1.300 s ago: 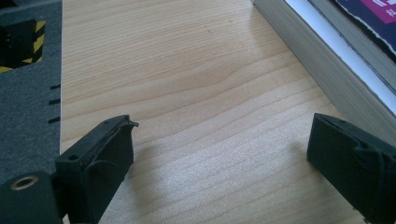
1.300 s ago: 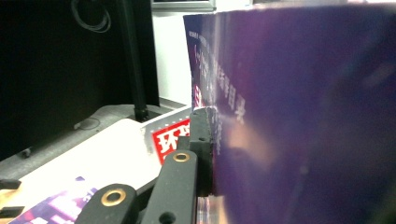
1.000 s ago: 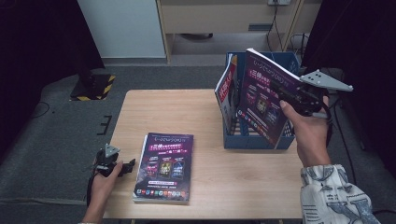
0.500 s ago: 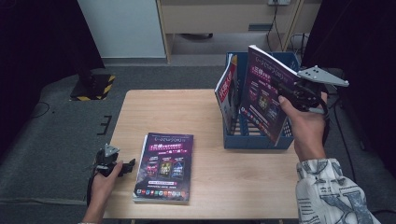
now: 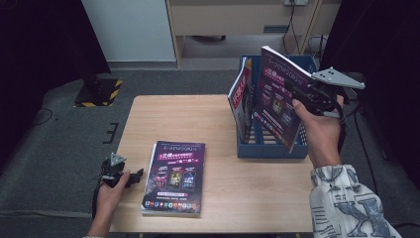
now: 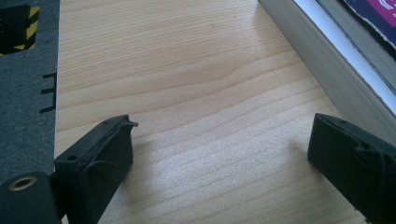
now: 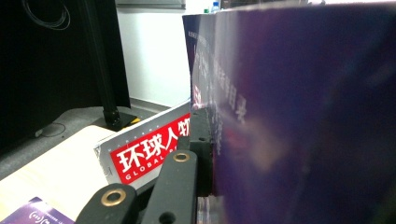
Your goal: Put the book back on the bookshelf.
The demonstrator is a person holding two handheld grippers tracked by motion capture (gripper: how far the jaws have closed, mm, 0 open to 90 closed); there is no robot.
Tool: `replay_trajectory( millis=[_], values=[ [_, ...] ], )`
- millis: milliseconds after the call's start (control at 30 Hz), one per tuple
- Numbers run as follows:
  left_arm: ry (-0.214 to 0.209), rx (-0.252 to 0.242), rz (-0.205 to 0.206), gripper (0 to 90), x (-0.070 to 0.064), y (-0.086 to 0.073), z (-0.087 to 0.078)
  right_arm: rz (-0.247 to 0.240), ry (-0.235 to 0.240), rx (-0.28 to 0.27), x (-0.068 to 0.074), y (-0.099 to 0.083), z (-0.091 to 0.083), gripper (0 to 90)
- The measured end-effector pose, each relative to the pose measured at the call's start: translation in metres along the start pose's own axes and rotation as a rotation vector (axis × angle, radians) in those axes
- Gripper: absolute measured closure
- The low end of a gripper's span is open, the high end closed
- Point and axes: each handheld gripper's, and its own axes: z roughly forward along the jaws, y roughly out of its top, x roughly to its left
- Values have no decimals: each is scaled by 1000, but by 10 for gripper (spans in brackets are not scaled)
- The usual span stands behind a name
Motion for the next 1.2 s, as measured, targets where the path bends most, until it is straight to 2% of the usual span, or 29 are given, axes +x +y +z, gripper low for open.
replay_trajectory(
  millis=[233,600,833,1033,1200],
  values=[
    [0,0,1,60,0,0,0,15,-24,-7,0,2,4,826],
    [-2,0,6,58,-1,0,0,9,-53,-12,-1,9,3,826],
    [-5,1,4,57,-1,0,0,6,-53,-3,-9,4,-6,826],
    [-3,1,6,57,-1,0,0,19,-90,5,-20,-1,-10,826],
    [-6,2,5,57,-1,0,0,27,-113,17,-24,-5,-5,826]
  ],
)
